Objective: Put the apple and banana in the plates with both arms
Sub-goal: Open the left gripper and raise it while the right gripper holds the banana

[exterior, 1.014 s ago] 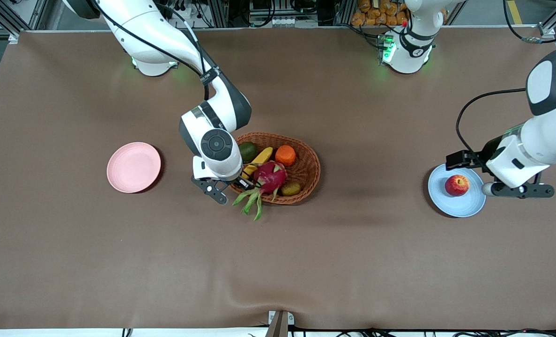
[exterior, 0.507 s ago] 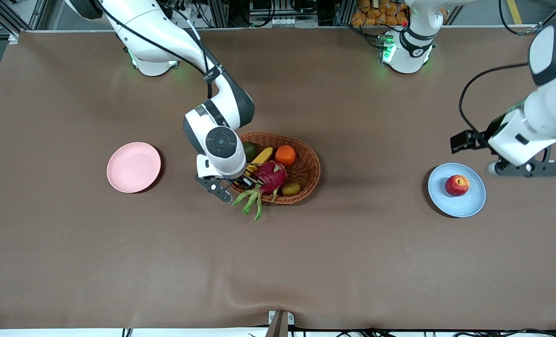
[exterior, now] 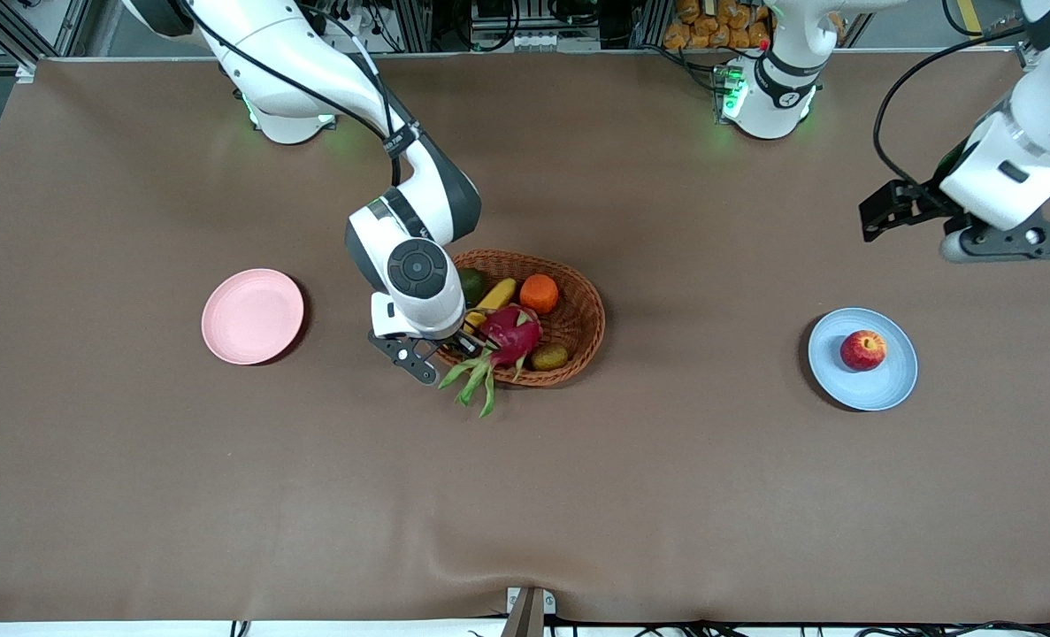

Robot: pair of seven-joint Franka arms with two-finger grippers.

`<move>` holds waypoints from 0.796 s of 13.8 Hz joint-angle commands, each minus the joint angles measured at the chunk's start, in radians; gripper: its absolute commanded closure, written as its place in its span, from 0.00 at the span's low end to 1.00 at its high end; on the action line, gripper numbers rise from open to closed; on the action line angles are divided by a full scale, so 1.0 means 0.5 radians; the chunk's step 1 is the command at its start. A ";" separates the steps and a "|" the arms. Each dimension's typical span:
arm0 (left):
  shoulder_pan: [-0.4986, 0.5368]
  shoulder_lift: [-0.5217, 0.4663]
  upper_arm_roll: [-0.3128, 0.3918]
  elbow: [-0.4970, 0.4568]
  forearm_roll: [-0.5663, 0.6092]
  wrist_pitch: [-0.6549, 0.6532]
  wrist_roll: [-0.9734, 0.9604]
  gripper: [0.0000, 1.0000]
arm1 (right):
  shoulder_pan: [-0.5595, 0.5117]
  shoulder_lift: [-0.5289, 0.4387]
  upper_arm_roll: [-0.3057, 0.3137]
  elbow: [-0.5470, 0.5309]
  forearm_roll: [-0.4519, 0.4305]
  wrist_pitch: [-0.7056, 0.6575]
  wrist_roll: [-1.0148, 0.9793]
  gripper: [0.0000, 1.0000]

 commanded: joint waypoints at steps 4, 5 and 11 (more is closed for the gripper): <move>-0.140 -0.043 0.223 -0.030 -0.031 -0.007 0.014 0.00 | 0.004 0.030 -0.010 0.118 0.008 -0.061 0.000 1.00; -0.137 -0.040 0.223 -0.018 -0.028 -0.007 0.017 0.00 | 0.007 0.027 -0.010 0.149 0.002 -0.128 -0.006 1.00; -0.104 -0.067 0.220 -0.018 -0.031 -0.007 0.073 0.00 | 0.010 0.008 -0.013 0.468 -0.022 -0.717 -0.098 1.00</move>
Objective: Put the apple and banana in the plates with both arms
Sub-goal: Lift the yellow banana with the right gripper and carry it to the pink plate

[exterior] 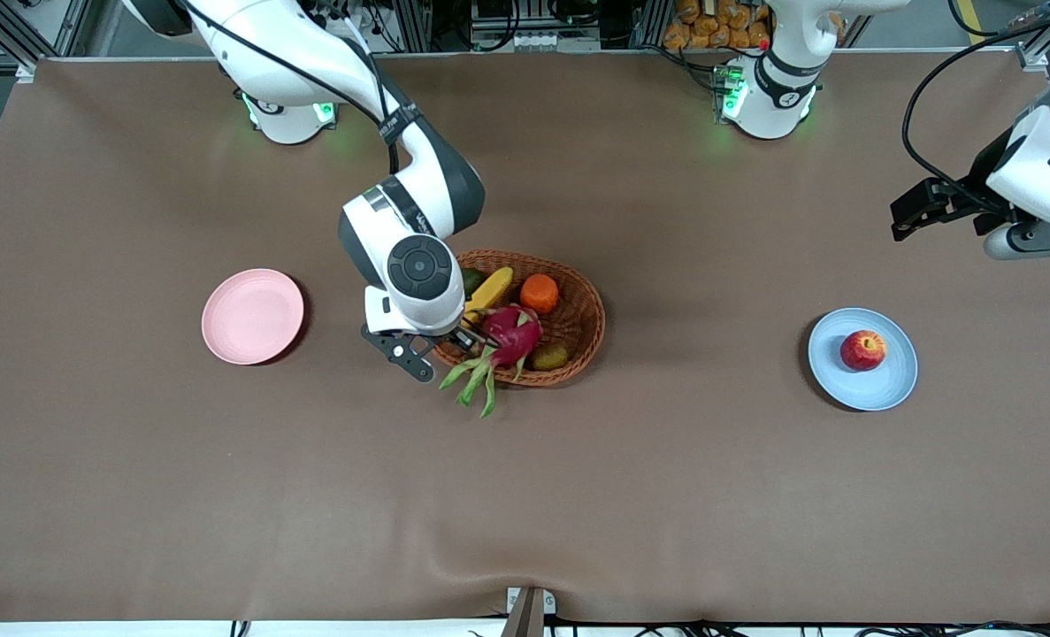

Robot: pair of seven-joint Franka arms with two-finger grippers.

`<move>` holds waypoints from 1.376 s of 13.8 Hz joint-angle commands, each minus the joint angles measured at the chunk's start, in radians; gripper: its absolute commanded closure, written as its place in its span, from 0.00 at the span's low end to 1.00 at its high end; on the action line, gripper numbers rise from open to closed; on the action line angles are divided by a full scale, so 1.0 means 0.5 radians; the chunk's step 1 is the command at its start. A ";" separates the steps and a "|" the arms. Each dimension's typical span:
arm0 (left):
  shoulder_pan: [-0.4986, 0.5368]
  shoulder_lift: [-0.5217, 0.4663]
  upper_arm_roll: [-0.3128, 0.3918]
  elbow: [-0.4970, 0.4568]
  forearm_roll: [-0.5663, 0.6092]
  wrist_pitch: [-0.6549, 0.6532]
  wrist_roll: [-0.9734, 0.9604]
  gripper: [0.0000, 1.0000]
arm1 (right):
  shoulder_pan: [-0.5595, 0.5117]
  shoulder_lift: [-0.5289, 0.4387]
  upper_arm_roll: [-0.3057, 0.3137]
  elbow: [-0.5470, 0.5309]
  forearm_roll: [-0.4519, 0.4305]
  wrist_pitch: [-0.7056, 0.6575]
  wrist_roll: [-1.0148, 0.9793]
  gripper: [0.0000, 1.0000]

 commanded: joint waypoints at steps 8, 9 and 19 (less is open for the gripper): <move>0.040 -0.079 0.018 -0.024 -0.167 -0.011 0.048 0.00 | -0.386 -0.228 -0.070 0.221 -0.227 -0.704 -1.035 1.00; 0.040 -0.076 0.018 -0.021 -0.167 -0.017 0.042 0.00 | -0.444 -0.258 -0.070 0.178 -0.245 -0.701 -1.142 1.00; 0.037 -0.070 0.018 -0.005 -0.146 -0.072 0.039 0.00 | -0.935 -0.620 -0.070 -0.683 -0.249 -0.104 -1.796 1.00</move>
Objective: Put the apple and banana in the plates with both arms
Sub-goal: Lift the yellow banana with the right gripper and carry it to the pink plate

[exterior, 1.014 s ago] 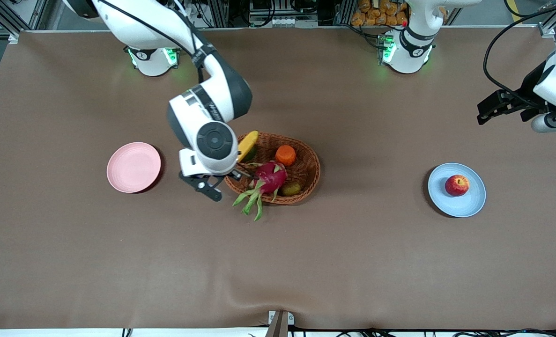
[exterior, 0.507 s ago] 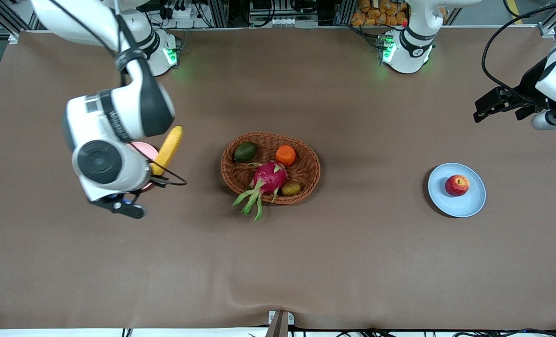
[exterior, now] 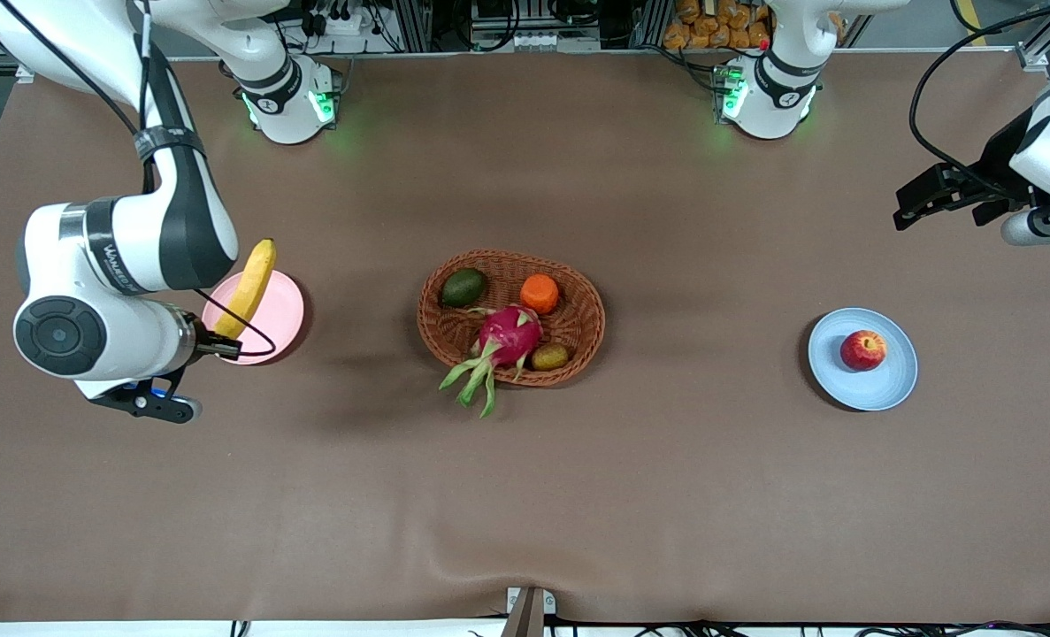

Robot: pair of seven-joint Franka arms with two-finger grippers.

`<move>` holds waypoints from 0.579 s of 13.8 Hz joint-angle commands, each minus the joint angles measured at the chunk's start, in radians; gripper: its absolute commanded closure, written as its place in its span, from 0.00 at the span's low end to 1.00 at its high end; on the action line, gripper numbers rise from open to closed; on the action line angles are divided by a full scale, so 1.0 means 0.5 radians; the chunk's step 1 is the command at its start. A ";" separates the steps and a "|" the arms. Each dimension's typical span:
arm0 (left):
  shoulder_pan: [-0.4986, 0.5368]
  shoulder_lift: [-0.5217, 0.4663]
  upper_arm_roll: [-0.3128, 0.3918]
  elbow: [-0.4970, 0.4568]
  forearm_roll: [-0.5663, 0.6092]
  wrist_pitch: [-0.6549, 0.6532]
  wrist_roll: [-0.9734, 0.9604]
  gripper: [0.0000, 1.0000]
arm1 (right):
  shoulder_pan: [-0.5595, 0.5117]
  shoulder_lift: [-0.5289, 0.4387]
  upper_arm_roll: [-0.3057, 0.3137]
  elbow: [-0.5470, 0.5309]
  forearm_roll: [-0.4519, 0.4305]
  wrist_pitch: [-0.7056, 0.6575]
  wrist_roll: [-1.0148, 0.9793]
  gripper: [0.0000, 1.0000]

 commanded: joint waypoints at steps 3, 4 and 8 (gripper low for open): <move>0.009 -0.025 0.007 0.002 -0.014 -0.067 0.039 0.00 | -0.114 -0.275 0.042 -0.709 -0.038 0.509 -0.103 1.00; 0.009 -0.021 0.007 0.002 -0.014 -0.070 0.042 0.00 | -0.139 -0.259 0.042 -0.743 -0.038 0.555 -0.103 1.00; 0.009 -0.015 0.007 0.005 -0.029 -0.067 0.039 0.00 | -0.160 -0.238 0.042 -0.921 -0.035 0.760 -0.103 1.00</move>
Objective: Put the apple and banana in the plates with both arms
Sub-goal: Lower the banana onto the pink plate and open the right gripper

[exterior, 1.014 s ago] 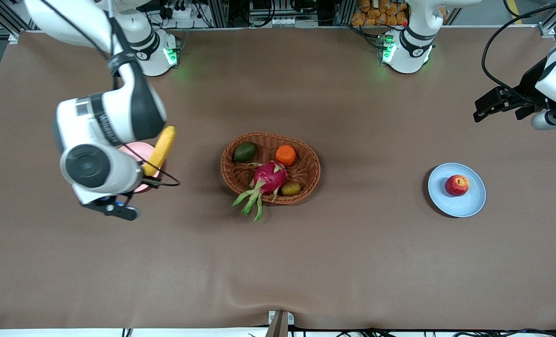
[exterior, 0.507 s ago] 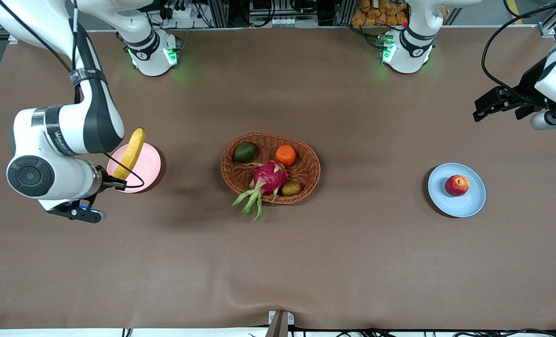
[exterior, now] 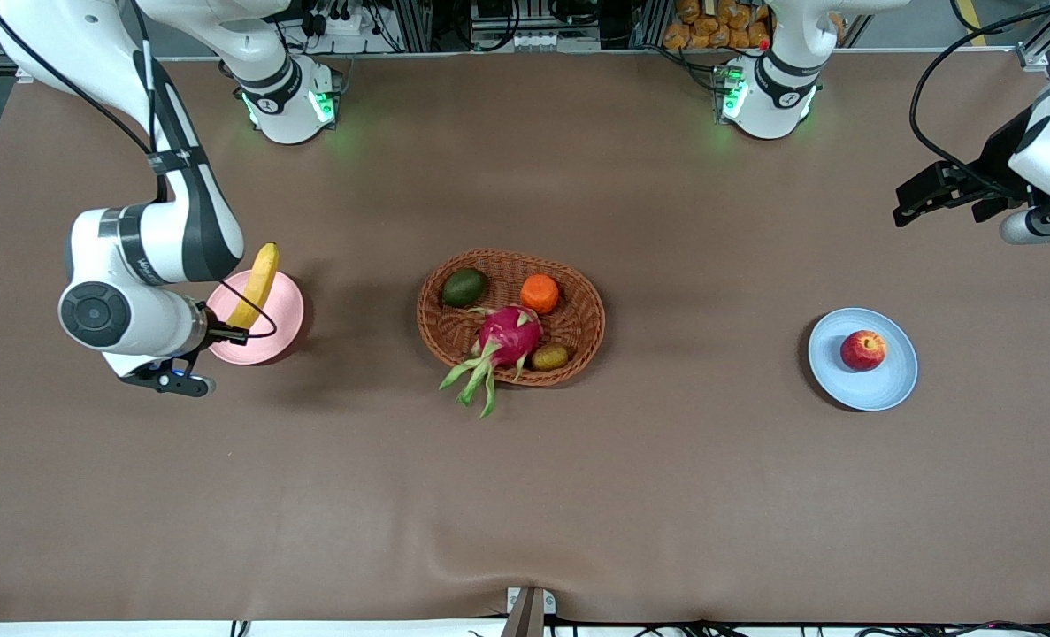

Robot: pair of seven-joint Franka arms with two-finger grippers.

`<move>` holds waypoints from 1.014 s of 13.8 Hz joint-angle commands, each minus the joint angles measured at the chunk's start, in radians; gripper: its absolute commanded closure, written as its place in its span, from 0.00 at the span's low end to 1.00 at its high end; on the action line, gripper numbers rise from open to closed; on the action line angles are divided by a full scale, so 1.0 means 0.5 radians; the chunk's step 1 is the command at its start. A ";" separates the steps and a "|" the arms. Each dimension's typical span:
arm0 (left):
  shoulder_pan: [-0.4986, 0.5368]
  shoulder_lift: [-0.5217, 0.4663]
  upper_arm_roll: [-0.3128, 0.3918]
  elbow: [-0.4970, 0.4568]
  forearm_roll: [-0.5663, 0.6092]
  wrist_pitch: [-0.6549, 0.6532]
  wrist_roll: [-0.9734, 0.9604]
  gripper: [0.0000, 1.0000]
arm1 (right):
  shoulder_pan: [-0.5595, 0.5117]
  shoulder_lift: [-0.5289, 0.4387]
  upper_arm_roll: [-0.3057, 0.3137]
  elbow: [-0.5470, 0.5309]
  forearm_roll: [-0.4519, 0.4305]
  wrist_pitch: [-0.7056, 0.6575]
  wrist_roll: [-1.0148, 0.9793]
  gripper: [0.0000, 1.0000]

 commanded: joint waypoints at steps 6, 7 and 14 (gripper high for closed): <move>0.009 -0.015 0.003 0.002 -0.035 -0.033 0.036 0.00 | -0.114 0.063 0.040 -0.197 -0.034 0.307 -0.016 1.00; 0.012 -0.015 0.000 0.002 -0.035 -0.036 0.039 0.00 | -0.117 0.081 0.040 -0.197 -0.034 0.329 -0.016 1.00; 0.006 -0.012 -0.006 0.002 -0.038 -0.037 0.036 0.00 | -0.129 0.088 0.043 0.001 -0.031 0.149 -0.013 0.00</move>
